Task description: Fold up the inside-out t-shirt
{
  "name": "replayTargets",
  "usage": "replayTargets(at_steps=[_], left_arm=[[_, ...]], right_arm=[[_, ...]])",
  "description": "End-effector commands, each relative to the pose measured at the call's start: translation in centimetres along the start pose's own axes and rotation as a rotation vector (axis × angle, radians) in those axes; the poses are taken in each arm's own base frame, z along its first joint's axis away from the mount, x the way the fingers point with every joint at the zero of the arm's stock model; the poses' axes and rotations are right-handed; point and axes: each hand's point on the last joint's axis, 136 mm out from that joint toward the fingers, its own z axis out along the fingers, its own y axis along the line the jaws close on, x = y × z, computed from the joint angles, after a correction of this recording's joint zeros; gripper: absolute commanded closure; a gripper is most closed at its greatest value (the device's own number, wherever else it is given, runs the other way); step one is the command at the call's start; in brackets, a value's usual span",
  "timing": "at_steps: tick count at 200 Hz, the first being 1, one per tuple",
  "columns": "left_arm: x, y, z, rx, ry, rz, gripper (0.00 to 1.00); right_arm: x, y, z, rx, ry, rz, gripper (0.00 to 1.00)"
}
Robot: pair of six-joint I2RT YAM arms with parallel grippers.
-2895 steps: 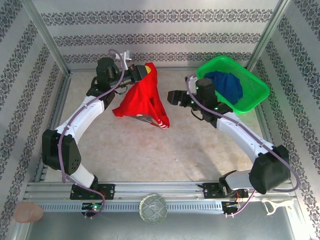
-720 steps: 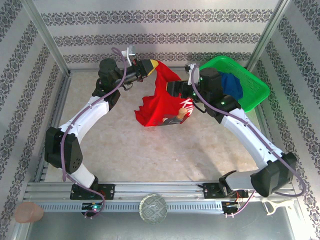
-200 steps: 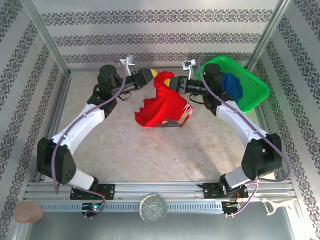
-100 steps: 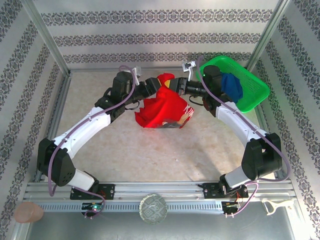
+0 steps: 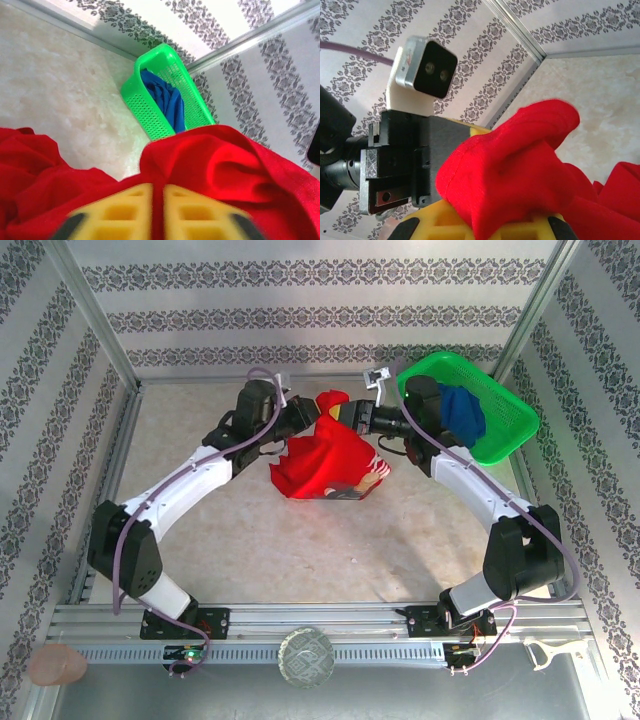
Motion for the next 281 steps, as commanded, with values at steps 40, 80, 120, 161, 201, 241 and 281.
replayTargets(at_steps=[40,80,120,161,201,241,281], left_arm=[[-5.1,-4.8,-4.1,0.234,-0.074,0.238,1.00],[-3.3,-4.1,-5.2,0.267,-0.021,0.309,1.00],[-1.7,-3.5,-5.0,0.324,0.010,0.287,1.00],[-0.6,-4.2,-5.7,0.397,0.036,0.286,1.00],[0.2,-4.5,-6.1,0.450,0.051,0.255,1.00],[0.6,-4.4,-6.2,0.473,0.055,0.220,1.00],[0.6,-4.9,-6.9,0.483,0.052,0.225,1.00]], right_arm=[[-1.5,-7.7,-7.0,0.334,-0.240,0.141,0.36],[-0.7,-5.6,-9.1,0.465,-0.261,0.086,0.38],[-0.1,-2.7,-5.8,0.518,-0.152,-0.048,0.35],[0.2,-2.5,-2.2,0.444,-0.054,-0.128,0.30],[0.6,-2.3,0.0,0.337,0.023,-0.194,0.26],[0.7,-3.4,2.5,0.297,0.065,-0.171,0.27],[1.9,-7.5,6.4,0.318,0.119,-0.093,0.36]])
